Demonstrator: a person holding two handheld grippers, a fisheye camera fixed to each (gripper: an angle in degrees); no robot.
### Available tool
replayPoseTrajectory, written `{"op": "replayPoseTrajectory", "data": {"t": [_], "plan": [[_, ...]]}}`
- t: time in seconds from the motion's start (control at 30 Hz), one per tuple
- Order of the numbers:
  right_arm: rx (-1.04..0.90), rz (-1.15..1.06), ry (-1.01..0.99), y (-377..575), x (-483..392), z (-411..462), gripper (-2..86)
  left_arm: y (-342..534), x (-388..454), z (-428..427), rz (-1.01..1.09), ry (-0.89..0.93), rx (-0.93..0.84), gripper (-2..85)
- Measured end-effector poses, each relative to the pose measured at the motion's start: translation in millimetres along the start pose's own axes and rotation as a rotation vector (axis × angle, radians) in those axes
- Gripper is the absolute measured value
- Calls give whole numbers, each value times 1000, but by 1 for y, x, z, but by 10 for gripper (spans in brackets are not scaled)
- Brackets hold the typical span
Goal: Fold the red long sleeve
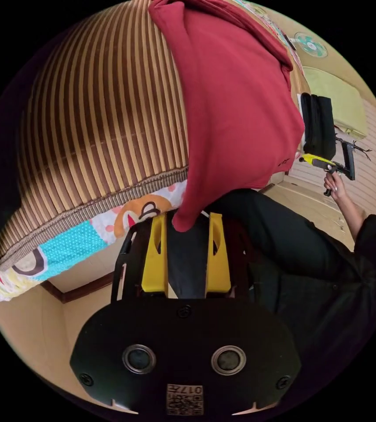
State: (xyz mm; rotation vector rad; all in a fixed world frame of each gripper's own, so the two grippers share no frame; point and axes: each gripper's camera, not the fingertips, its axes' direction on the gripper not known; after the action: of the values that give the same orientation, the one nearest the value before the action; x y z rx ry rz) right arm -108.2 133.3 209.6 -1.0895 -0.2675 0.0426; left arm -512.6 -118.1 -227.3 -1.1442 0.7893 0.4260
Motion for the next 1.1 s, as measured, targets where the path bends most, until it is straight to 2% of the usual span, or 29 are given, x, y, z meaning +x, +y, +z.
{"op": "replayPoseTrajectory", "data": {"t": [0.07,0.17,0.27,0.33,0.43,0.5,0.73,0.8,0.97,1.03,1.1], "plan": [[-87,-8,-9,-2,16,18,147,-4,-3,4,43,5,-60,73],[-83,10,-98,-10,41,23,148,1,-6,-11,98,19,-85,41],[-39,-15,-272,-16,56,9,101,14,-8,-41,158,59,-105,36],[-51,-68,-296,-6,58,-1,59,26,-10,-63,184,121,-107,33],[5,-108,-556,31,76,-31,41,49,-18,-112,179,339,-33,26],[171,-114,-769,76,92,-75,35,70,-27,-148,163,629,58,24],[486,-145,-1108,195,96,-145,30,137,-8,-198,147,1142,380,23],[683,-138,-1248,203,97,-159,30,138,2,-201,110,1280,517,23],[891,-158,-1443,110,95,-173,32,64,3,-229,116,1271,729,28],[914,-98,-1460,56,97,-174,34,21,-12,-240,40,1215,814,32],[937,21,-1411,-16,105,-177,40,-38,-32,-253,-90,1048,899,39]]}}
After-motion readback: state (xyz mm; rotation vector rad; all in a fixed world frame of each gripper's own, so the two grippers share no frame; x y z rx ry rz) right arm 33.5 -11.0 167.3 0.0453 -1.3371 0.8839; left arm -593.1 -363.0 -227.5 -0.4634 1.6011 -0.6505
